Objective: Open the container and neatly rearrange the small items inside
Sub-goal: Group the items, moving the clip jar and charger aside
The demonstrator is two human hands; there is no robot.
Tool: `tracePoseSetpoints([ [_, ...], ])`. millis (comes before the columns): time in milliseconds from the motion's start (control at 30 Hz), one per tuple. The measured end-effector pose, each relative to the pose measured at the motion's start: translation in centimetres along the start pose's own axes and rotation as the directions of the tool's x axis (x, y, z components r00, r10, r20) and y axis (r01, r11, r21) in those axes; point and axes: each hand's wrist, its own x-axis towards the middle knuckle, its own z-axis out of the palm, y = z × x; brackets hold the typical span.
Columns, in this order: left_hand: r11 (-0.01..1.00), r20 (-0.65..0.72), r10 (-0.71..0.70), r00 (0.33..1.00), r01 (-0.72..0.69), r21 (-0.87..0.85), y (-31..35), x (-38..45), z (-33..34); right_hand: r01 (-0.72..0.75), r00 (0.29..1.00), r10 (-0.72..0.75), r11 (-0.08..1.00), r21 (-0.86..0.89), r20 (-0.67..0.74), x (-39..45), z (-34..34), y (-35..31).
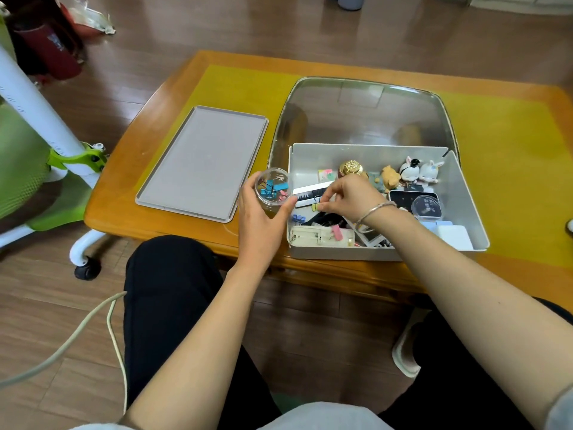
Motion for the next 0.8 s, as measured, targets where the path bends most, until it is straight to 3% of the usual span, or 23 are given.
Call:
tracePoseSetpoints([
  [200, 0.999, -0.047, -0.046, 0.998, 0.046, 0.000, -0.7, 0.4, -1.3, 0.068, 0.986, -0.054, 0.994, -0.088, 0.158, 2.7, 2.8, -1.8],
  [433, 0.998, -0.035, -0.070, 0.997, 0.070, 0.003, -1.2, 0.2, -1.3, 0.119, 0.985, -0.085, 0.966, -0.231, 0.150, 3.1, 4.6, -1.8],
  [533, 0.998, -0.037, -0.065, 0.997, 0.066, 0.005, -1.3, 0.3, -1.3, 0.111, 0.994, -0.107, 0.982, -0.155, 0.032, 3.0, 3.6, -1.8],
  [600, 0.998, -0.042, -0.065, 0.997, 0.066, 0.005, -1.3, 0.3, -1.4, 0.085, 0.996, -0.085, 0.996, -0.015, -0.001, 2.5, 2.4, -1.7],
  [700, 0.998, -0.046, -0.064, 0.997, 0.065, 0.003, -1.2, 0.2, -1.4, 0.057, 0.990, -0.082, 0.978, 0.203, 0.113, 1.3, 0.4, -1.5],
  [800, 0.999, -0.054, -0.050, 0.997, 0.051, 0.013, -0.9, 0.1, -1.3, 0.074, 0.938, -0.129, 0.981, 0.179, 0.321, 0.4, -0.7, -1.7],
])
